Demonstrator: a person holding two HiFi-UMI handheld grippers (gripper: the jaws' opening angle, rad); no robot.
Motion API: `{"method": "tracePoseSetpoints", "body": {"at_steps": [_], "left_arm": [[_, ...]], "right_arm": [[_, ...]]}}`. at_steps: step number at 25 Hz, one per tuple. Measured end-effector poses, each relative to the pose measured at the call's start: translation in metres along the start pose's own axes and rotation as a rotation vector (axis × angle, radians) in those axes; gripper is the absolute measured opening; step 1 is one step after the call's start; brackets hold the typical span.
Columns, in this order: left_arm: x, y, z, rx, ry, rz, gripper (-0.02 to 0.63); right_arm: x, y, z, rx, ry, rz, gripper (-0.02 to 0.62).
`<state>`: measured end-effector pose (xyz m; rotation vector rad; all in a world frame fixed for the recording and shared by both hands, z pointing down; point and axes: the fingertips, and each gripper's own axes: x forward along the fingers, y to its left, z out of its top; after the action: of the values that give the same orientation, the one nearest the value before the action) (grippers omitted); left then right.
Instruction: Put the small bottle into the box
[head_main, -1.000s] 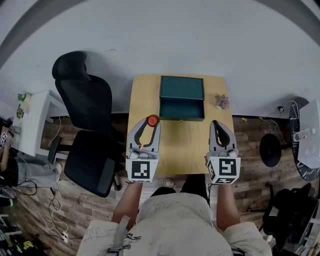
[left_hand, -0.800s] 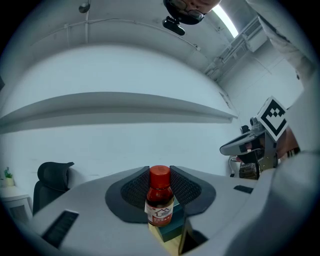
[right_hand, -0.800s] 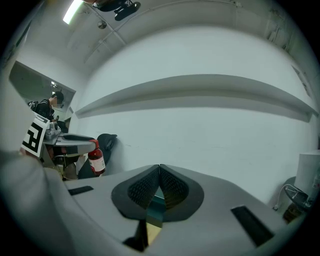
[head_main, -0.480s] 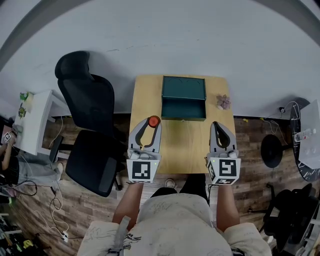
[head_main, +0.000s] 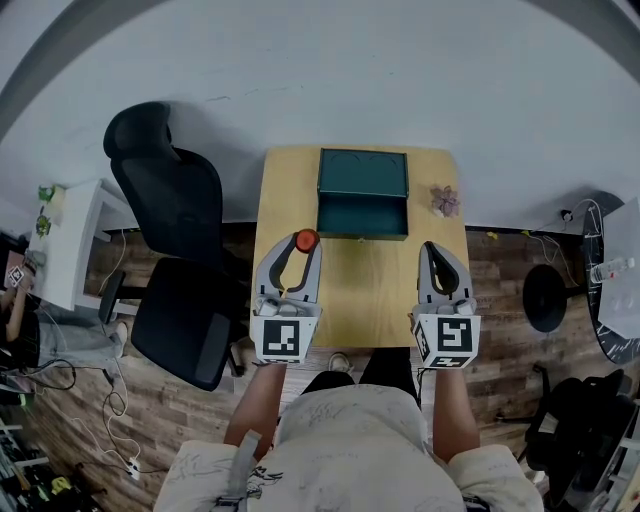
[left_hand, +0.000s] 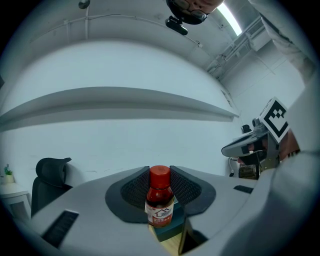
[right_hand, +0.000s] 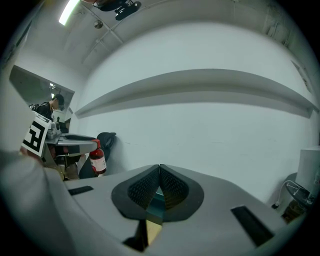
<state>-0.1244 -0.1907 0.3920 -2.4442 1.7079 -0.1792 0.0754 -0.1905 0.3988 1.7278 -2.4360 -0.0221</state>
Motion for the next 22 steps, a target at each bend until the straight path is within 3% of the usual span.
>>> {"method": "tracePoseSetpoints", "body": {"at_steps": [18,22], "left_arm": [[0.091,-0.031,0.005,-0.009,0.018,-0.019,0.129],[0.108,-0.038,-0.002,-0.016,0.061,-0.024,0.129]], "right_arm": [[0.052,-0.071,-0.013,0.039,0.037,0.023,0.015],[0.065,-0.085,-0.019,0.058,0.046,0.029,0.015]]}}
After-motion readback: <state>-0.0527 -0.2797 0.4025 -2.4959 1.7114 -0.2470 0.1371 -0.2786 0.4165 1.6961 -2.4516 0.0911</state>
